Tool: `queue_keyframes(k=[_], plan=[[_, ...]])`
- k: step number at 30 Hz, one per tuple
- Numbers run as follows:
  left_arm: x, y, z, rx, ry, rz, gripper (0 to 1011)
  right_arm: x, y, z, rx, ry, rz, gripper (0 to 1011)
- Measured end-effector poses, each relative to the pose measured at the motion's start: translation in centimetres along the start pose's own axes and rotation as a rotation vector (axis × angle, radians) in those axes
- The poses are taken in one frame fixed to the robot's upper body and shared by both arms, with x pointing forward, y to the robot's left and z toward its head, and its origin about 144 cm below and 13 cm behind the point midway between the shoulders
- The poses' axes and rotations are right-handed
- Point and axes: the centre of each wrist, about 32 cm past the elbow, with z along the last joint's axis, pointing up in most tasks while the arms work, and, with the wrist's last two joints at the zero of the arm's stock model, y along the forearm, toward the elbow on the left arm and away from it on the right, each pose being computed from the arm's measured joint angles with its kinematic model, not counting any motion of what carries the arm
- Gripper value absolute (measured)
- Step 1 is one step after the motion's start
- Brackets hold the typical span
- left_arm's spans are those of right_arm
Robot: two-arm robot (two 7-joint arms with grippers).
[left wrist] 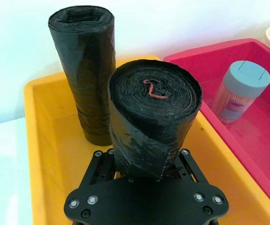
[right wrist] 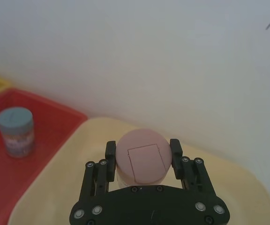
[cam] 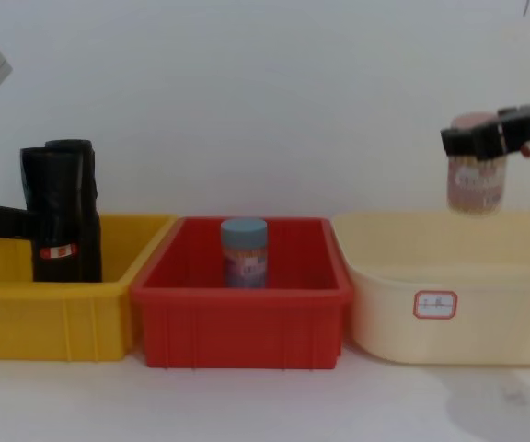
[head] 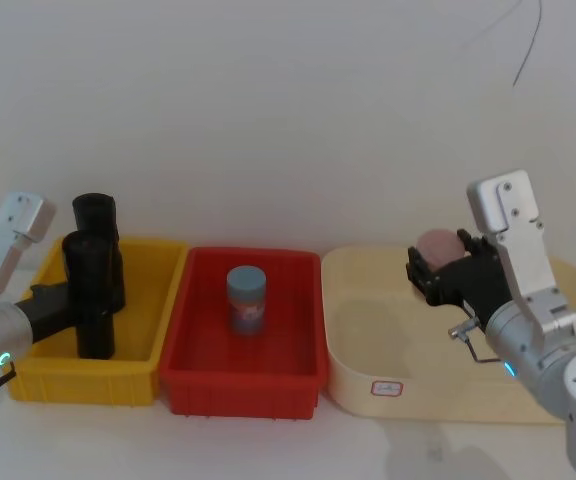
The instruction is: Pick up the garbage bag with the one hand and transfer it to the other hand.
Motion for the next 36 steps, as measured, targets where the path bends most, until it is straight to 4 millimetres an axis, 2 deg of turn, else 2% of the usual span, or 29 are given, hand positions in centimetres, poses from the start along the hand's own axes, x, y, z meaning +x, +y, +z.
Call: queue_keyframes(k=[5, 14, 18, 27, 36], plan=[[0.0, 0.0, 0.0, 0.0, 0.0, 0.0, 413, -0.1, 0.5, -1.1, -0.043, 0.007, -0.011, 677], [0.0, 0.0, 0.0, 0.0, 0.0, 0.0, 413, -0.3, 0.9, -2.1, -0.084, 0.013, -0.02, 939], [0.0, 0.0, 0.0, 0.0, 0.0, 0.0, 413, -0.4, 1.0, -2.4, -0.094, 0.014, -0.022, 1001], [0.0, -0.1, 0.5, -0.018, -0.014, -0.013, 413, -0.4, 1.1, -2.8, -0.107, 0.016, -0.025, 1001], [0.3, -0.5, 2.6, -0.079, -0.061, -0.08, 413, -0.5, 1.2, -2.9, -0.115, 0.017, -0.026, 1001]])
